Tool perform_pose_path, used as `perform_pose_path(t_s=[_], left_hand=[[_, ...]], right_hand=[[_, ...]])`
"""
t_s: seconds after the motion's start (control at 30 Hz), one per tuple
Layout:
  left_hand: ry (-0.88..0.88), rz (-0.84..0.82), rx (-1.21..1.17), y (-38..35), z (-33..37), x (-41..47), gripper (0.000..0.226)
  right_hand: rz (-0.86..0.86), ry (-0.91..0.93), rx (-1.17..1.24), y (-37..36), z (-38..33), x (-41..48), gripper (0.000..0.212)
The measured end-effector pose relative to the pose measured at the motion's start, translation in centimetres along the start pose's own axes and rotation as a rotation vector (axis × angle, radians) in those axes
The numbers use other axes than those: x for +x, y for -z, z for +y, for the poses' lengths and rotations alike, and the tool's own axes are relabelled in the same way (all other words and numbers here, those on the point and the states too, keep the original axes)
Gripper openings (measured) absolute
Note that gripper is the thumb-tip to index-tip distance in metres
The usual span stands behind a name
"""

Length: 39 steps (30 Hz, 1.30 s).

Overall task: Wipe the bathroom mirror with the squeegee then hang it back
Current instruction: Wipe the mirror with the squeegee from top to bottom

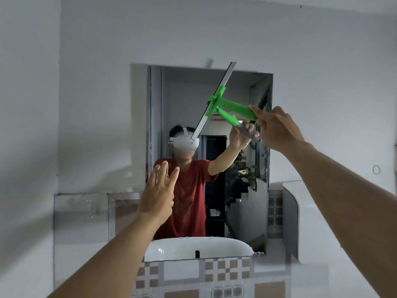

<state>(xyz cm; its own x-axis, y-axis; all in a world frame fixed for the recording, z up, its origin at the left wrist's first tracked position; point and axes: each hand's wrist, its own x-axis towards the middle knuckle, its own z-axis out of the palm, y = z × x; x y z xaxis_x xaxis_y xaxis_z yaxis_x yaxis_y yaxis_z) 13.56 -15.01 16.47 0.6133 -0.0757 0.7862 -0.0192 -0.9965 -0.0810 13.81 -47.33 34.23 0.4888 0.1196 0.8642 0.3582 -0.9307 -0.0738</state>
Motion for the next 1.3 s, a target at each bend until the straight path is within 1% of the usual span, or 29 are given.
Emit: perform_pose_path(t_s=[0.13, 0.23, 0.37, 0.5, 0.6, 0.67, 0.77, 0.87, 0.93, 1.0, 1.07, 1.17, 1.23, 1.3], left_hand=[[0.004, -0.004, 0.005, 0.0, 0.1, 0.0, 0.111], [0.012, -0.007, 0.0, 0.2, 0.4, -0.1, 0.11], [-0.001, 0.006, -0.046, 0.4, 0.3, -0.1, 0.104], [-0.027, 0.009, -0.036, 0.4, 0.0, 0.0, 0.104], [-0.053, 0.016, 0.011, 0.4, -0.4, 0.0, 0.099], [-0.087, 0.006, 0.067, -0.2, -0.9, 0.2, 0.096], [-0.11, -0.013, 0.101, -0.7, -1.5, 0.3, 0.096], [-0.085, 0.054, 0.043, -0.5, -1.5, -1.0, 0.09], [-0.087, 0.078, 0.041, -0.4, -1.8, -1.9, 0.086], [-0.109, 0.061, 0.061, -0.9, -2.3, -2.7, 0.084], [-0.106, 0.031, 0.024, -0.9, -2.6, -3.3, 0.084], [-0.084, -0.027, -0.057, -0.8, -2.7, -4.3, 0.089], [-0.081, -0.084, -0.05, -0.9, -2.8, -4.7, 0.091], [-0.068, -0.119, -0.032, -1.5, -3.0, -4.8, 0.097]], right_hand=[[0.016, -0.068, 0.006, 0.5, 1.5, -0.9, 0.049], [0.029, -0.102, 0.055, 0.0, 1.8, -1.7, 0.049], [-0.002, -0.195, 0.156, -1.5, 1.7, -4.5, 0.059], [0.01, -0.267, 0.301, -3.2, -0.5, -6.7, 0.056], [-0.001, -0.322, 0.365, -4.6, -1.8, -8.1, 0.055], [-0.02, -0.354, 0.402, -5.3, -2.4, -9.3, 0.058], [-0.07, -0.373, 0.404, -6.0, -3.8, -11.3, 0.064], [-0.099, -0.39, 0.415, -6.9, -5.2, -12.8, 0.07], [-0.106, -0.428, 0.481, -7.4, -6.5, -13.5, 0.068], [-0.112, -0.46, 0.555, -7.9, -8.1, -14.1, 0.066], [-0.122, -0.479, 0.628, -8.4, -10.0, -14.7, 0.065], [-0.123, -0.542, 0.769, -9.2, -12.8, -15.2, 0.068], [-0.11, -0.573, 0.834, -10.0, -14.6, -15.2, 0.068], [-0.084, -0.559, 0.851, -10.8, -16.4, -15.1, 0.07]])
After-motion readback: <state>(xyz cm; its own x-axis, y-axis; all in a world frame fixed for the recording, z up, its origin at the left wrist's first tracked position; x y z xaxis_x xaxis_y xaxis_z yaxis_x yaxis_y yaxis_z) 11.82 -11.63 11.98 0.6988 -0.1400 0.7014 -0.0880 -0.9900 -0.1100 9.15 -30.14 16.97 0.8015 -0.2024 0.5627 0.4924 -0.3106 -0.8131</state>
